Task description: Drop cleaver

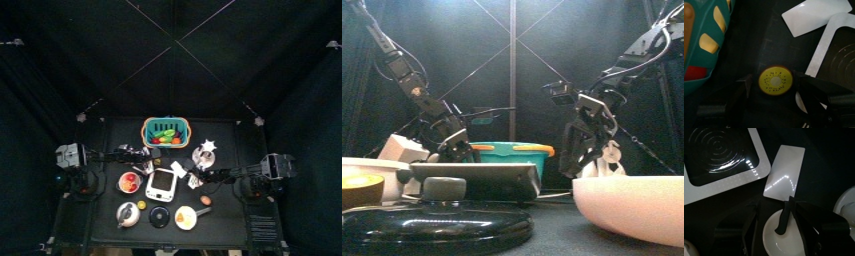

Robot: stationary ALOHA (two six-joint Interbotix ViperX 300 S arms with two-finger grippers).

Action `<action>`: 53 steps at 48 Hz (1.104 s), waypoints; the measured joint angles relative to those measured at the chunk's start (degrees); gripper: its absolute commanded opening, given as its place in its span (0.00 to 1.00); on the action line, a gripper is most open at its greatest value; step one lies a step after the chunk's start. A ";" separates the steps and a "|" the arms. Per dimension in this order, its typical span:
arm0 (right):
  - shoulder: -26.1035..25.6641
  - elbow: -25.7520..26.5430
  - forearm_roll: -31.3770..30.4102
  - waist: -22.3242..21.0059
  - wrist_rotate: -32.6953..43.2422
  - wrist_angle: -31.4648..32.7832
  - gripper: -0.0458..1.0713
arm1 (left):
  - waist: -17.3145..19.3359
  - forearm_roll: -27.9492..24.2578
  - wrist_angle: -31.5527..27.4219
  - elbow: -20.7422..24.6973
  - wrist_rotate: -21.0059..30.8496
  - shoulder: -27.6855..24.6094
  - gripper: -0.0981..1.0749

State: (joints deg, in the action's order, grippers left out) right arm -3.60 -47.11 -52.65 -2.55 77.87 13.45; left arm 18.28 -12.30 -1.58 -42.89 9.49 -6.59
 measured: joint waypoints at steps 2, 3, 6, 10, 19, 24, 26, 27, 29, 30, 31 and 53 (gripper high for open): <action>0.00 0.00 0.09 0.00 0.00 -0.09 0.79 | 0.00 0.00 0.00 0.00 -0.09 -0.18 0.90; 0.00 0.00 0.00 0.00 0.00 0.00 0.79 | 0.00 0.00 0.00 -0.09 0.00 -0.18 0.90; 0.00 0.00 0.00 0.00 0.00 -0.09 0.79 | 0.00 0.00 -0.18 0.00 -0.09 -0.18 0.90; 0.00 0.00 0.00 0.00 0.09 0.00 0.79 | 0.00 0.00 -0.26 -0.09 0.00 -0.18 0.88; 0.00 0.00 0.00 0.00 0.00 0.00 0.79 | -0.26 0.00 -0.53 -0.09 -0.18 0.09 0.78; 0.00 0.00 0.00 0.00 0.00 0.00 0.79 | -0.35 0.00 -0.53 -0.09 -0.18 0.26 0.75; 0.00 0.00 0.09 0.00 0.00 0.00 0.79 | -0.35 0.00 -0.62 -0.09 -0.18 0.35 0.75; 0.00 0.00 0.09 0.00 0.00 0.00 0.79 | -0.35 0.00 -0.62 -0.09 -0.44 0.35 0.75; 0.00 0.00 0.09 0.00 0.00 0.00 0.79 | -0.35 0.09 -0.62 -0.09 -0.35 0.44 0.75; 0.00 0.00 0.09 0.00 0.00 0.00 0.79 | -0.35 0.09 -0.62 -0.09 -0.35 0.44 0.75; 0.00 0.00 0.09 0.00 0.00 0.00 0.79 | -0.35 0.00 -0.62 -0.09 -0.35 0.53 0.75; 0.00 0.00 0.18 0.00 0.00 0.00 0.79 | -0.53 -0.09 -0.62 -1.23 -0.53 6.77 0.75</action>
State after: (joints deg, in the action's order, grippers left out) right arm -3.60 -47.11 -52.47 -2.55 77.87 13.45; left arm 17.75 -12.39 -2.20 -44.12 8.96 0.18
